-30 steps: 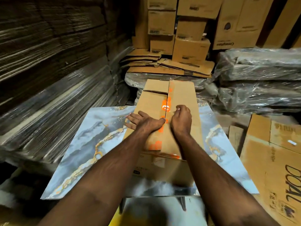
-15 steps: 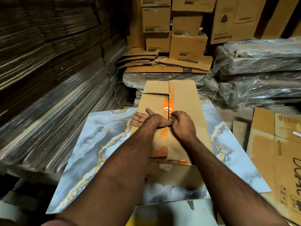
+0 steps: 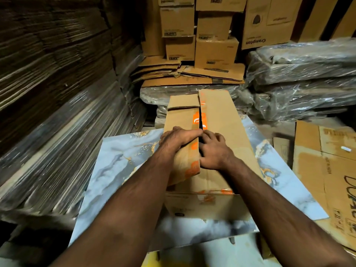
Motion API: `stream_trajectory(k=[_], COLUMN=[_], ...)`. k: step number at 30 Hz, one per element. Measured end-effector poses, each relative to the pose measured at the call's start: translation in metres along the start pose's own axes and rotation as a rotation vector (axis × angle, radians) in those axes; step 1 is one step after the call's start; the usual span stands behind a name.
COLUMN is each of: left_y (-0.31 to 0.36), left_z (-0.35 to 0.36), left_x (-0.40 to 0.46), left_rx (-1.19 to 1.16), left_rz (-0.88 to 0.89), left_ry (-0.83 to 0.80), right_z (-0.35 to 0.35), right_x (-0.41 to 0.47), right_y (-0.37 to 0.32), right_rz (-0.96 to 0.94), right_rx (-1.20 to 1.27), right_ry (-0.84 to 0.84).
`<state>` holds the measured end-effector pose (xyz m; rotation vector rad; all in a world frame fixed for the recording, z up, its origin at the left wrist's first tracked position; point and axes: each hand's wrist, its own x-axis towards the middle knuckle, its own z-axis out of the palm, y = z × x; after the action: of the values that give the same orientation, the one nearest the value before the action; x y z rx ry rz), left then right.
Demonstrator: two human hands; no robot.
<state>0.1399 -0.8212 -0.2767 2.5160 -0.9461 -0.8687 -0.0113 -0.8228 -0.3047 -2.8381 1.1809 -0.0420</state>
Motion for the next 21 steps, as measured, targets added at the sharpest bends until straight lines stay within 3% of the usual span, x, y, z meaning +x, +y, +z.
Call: stream_trajectory(k=[3,7,12,21], left_y=[-0.005,-0.008,-0.01,-0.005], left_z=[0.01,0.013,-0.021,-0.04], left_x=[0.026,0.037,-0.012,-0.041], left_rx=[-0.05,-0.065,-0.115,-0.214], left_rz=[-0.006,0.003,0.105,0.171], left_ry=[0.006,0.008,-0.059,-0.148], right_z=[-0.008,-0.028,-0.048,-0.086], right_x=[0.006,0.012,-0.001,-0.048], right_y=[-0.005,-0.014,-0.016,-0.023], right_rz=[0.014,0.043,-0.034,-0.094], right_rx=[-0.092,-0.03,0.082,-0.062], right_ry=[-0.244,-0.323,-0.162,0.181])
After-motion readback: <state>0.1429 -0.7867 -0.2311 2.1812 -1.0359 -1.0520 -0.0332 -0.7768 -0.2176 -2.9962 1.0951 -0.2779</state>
